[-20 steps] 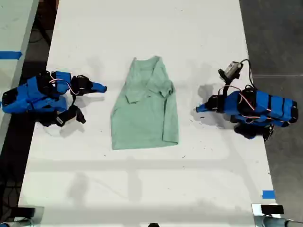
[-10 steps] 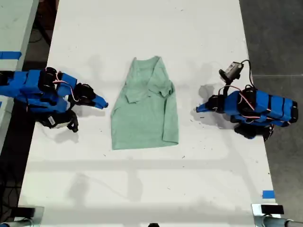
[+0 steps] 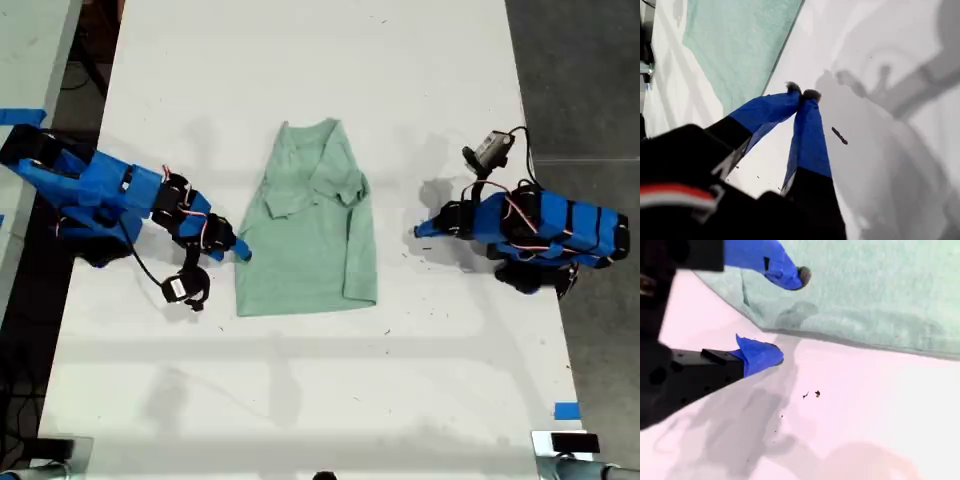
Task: Fold t shirt
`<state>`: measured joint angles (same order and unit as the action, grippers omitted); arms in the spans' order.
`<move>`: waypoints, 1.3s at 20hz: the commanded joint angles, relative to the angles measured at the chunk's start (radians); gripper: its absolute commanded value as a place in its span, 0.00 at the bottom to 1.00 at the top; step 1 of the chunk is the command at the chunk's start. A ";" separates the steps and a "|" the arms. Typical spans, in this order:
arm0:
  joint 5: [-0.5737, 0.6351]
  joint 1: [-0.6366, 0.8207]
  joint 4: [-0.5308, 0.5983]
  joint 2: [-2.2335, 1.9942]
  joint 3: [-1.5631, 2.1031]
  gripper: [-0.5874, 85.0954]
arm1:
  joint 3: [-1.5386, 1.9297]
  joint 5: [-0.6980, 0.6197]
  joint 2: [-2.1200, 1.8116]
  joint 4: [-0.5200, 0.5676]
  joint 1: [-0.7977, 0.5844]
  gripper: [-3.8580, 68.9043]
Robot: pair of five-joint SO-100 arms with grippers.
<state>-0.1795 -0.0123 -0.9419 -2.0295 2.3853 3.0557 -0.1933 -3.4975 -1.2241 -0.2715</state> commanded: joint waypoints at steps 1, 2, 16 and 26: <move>0.023 0.063 0.006 0.029 -0.057 0.22 | 0.055 -0.008 -0.015 0.005 0.006 0.07; 0.026 0.074 0.011 0.044 -0.063 0.22 | 0.055 -0.008 -0.015 0.005 0.006 0.07; 0.163 0.089 -0.259 0.156 -0.531 0.00 | 0.055 -0.009 -0.015 0.005 0.005 0.07; 0.272 0.155 -0.410 0.815 -1.442 0.00 | 0.055 -0.009 -0.015 0.005 0.003 0.07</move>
<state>0.0813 0.0951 -1.3913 -1.2180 1.0431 3.0557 -0.1933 -3.4975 -1.2241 -0.2715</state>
